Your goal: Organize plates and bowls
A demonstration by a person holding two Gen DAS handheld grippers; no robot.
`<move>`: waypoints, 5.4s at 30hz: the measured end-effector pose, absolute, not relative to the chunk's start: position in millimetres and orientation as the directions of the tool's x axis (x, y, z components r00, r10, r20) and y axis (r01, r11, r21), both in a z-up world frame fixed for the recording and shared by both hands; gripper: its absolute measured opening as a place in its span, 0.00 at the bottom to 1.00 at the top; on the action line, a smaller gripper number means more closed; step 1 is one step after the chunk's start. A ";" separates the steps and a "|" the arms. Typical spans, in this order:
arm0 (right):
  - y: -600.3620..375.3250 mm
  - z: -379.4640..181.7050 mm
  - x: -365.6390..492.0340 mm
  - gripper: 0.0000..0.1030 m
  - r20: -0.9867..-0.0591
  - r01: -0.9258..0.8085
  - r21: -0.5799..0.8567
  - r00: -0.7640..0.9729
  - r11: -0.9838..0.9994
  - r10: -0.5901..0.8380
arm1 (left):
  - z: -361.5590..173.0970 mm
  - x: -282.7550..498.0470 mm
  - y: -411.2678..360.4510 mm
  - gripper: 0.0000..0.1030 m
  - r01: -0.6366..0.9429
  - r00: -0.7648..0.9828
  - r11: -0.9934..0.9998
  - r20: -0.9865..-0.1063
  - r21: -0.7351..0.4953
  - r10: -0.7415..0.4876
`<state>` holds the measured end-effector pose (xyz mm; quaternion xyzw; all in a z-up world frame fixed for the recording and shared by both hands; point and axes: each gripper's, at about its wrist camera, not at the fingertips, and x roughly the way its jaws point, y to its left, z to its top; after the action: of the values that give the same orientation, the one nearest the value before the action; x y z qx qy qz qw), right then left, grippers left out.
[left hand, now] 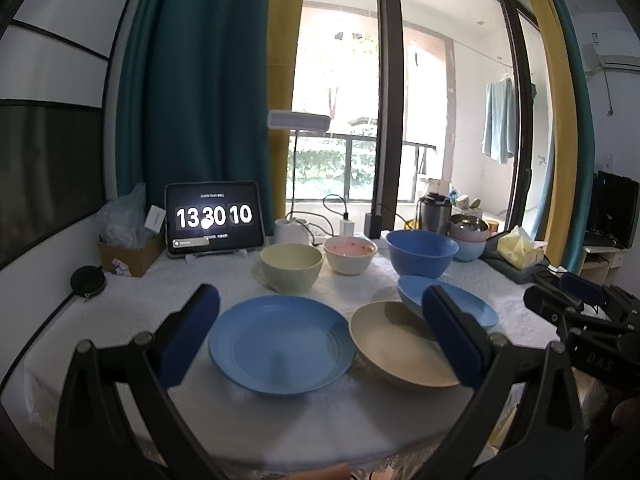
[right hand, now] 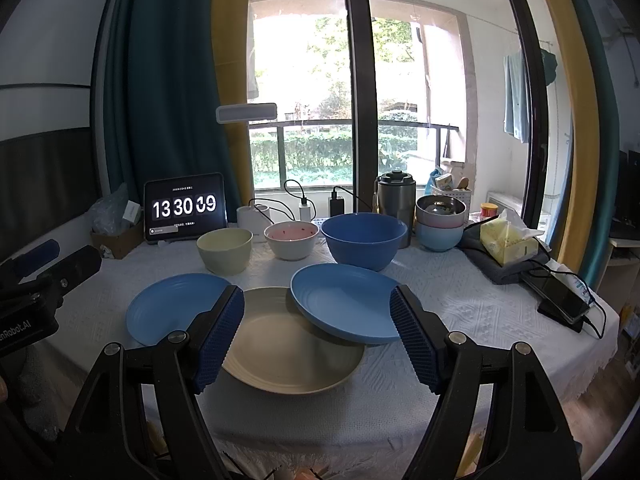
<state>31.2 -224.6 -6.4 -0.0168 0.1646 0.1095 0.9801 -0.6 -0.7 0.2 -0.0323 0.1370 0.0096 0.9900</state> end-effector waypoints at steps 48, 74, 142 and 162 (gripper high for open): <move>-268.3 -32.4 86.1 0.76 -0.379 -0.140 0.028 0.915 0.990 0.140 | -5.6 82.3 -48.7 0.99 0.040 0.950 0.999 -0.310 -0.005 -0.040; -340.0 -101.8 190.5 0.76 -0.547 -0.007 0.317 0.815 0.949 0.188 | -60.4 211.5 -123.9 0.98 0.184 0.758 0.982 -0.631 -0.037 -0.165; -246.6 -90.5 149.5 0.39 -0.600 -0.151 0.224 0.757 0.963 0.259 | -77.3 143.1 -68.6 0.52 0.179 0.753 0.984 -0.644 0.002 -0.136; -251.8 -109.9 154.1 0.39 -0.669 -0.092 0.227 0.709 0.969 0.224 | -114.6 138.4 -83.5 0.56 0.237 0.662 0.971 -0.735 0.018 -0.148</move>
<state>154.1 -251.8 -109.9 0.0887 0.3716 0.0859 0.9201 138.4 -83.5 -114.6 0.0560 0.3972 -0.1057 0.9099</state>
